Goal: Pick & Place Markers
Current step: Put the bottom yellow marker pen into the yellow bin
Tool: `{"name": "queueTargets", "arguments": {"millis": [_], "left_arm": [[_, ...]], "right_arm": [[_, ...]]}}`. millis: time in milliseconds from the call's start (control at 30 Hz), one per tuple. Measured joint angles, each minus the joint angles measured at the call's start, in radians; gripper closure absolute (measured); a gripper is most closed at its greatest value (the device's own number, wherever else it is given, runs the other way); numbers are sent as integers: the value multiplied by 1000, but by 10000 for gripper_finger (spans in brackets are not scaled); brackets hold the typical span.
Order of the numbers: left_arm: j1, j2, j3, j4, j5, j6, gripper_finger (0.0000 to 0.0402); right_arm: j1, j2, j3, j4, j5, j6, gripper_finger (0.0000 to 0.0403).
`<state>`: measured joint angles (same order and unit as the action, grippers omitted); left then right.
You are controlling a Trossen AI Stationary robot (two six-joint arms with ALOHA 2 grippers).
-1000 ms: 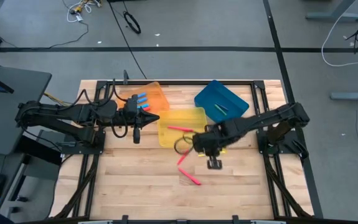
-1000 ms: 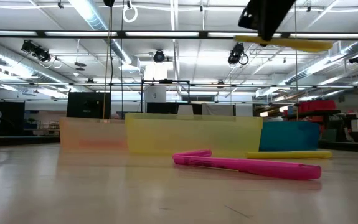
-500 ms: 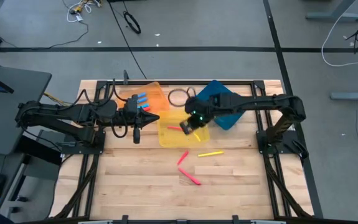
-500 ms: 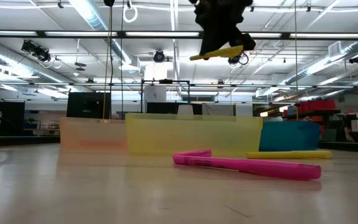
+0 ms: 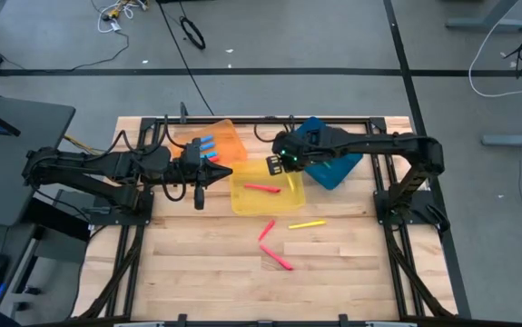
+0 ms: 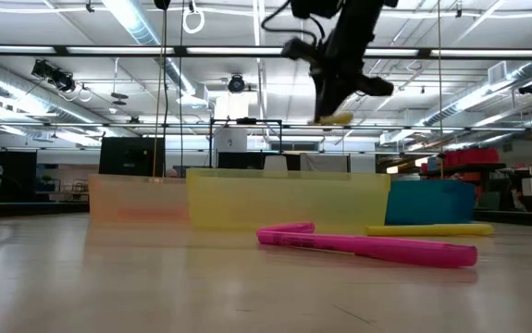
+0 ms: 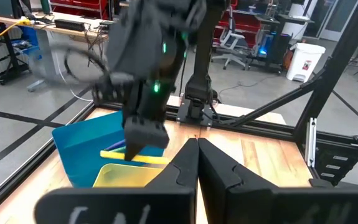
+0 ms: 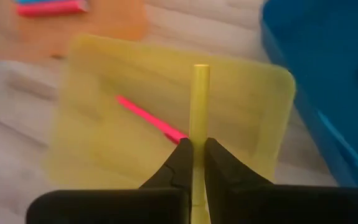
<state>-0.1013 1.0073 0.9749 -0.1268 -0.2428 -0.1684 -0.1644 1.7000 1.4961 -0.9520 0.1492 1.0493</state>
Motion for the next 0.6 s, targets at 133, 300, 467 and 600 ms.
{"name": "queueTargets", "arguments": {"millis": [133, 300, 467, 600], "left_arm": [[0, 0, 0, 0, 0, 0, 391], [0, 0, 0, 0, 0, 6, 396], [0, 0, 0, 1, 0, 8, 391], [0, 0, 0, 1, 0, 8, 389]], "right_arm": [[1, 2, -128, 102, -33, 75, 388], [1, 2, -235, 252, -53, 139, 388], [1, 2, -308, 285, -39, 168, 389], [1, 2, -340, 299, -26, 168, 387]]}}
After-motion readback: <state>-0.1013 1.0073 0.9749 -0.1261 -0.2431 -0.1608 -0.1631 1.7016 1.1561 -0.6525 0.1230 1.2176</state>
